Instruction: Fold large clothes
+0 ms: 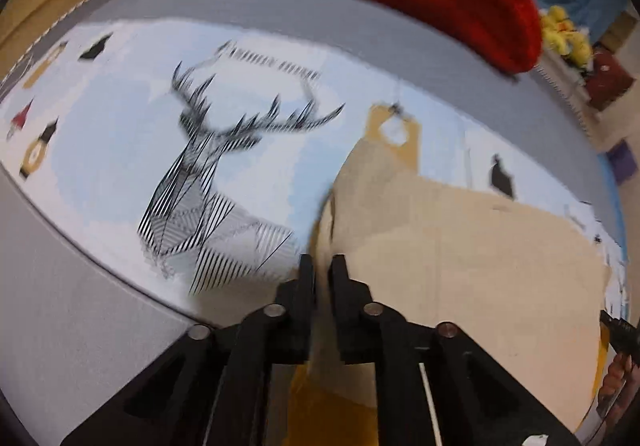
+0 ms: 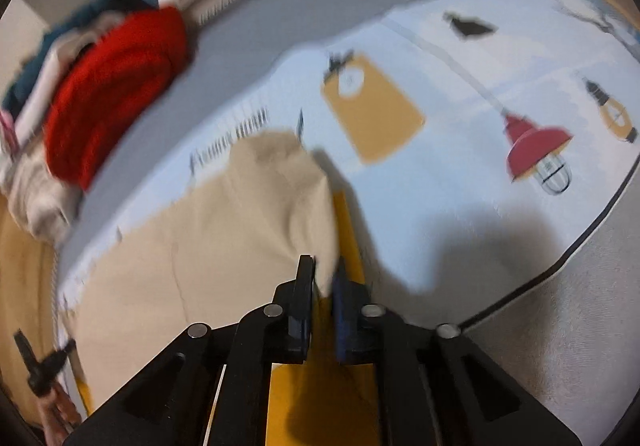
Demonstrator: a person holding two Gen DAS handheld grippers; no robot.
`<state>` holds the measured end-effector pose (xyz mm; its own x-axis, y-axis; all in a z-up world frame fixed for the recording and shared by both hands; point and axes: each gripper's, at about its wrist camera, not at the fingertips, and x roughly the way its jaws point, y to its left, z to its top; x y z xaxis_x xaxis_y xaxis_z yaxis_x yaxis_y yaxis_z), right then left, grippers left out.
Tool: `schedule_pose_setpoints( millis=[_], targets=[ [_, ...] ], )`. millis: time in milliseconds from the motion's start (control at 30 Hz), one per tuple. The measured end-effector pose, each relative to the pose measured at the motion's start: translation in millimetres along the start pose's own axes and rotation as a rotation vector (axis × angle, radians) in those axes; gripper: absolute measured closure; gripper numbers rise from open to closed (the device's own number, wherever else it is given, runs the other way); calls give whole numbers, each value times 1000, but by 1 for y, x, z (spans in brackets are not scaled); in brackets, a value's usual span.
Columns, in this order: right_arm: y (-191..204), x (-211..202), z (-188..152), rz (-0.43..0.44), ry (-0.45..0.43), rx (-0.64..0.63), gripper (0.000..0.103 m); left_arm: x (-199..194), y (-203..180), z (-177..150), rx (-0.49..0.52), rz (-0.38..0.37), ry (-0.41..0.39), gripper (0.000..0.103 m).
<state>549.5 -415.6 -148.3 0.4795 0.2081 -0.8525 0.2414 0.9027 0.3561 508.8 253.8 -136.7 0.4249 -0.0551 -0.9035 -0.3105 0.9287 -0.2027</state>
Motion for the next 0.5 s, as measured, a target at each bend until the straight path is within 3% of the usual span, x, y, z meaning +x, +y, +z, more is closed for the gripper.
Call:
schedule_pose_setpoints(
  millis=[67,133,200,267,333,400,467,500],
  targets=[
    [3,0,-3,-33,-3,-41,88,-11,-2,2,3,26,-22,82],
    [9,-7,-2,-89,-29,-79,80,-29,-11,2,30,31,-67,80],
    [17,-27,0,-144,-101,-113,76,-47,-23,1,84,-4,-104,77],
    [28,-47,-2,-165,-166,-159,75,-58,-38,-5,157,-94,-88,73],
    [42,-63,-6,-139,-195,-241,73,-60,-54,-18,238,-192,-9,73],
    [56,-67,-15,-73,-151,-341,73,-53,-62,-32,308,-245,93,68],
    [68,-57,-32,42,2,-444,73,-42,-68,-47,382,-224,190,65],
    [69,-53,-43,59,56,-472,73,-34,-68,-57,419,-183,242,65]
  ],
)
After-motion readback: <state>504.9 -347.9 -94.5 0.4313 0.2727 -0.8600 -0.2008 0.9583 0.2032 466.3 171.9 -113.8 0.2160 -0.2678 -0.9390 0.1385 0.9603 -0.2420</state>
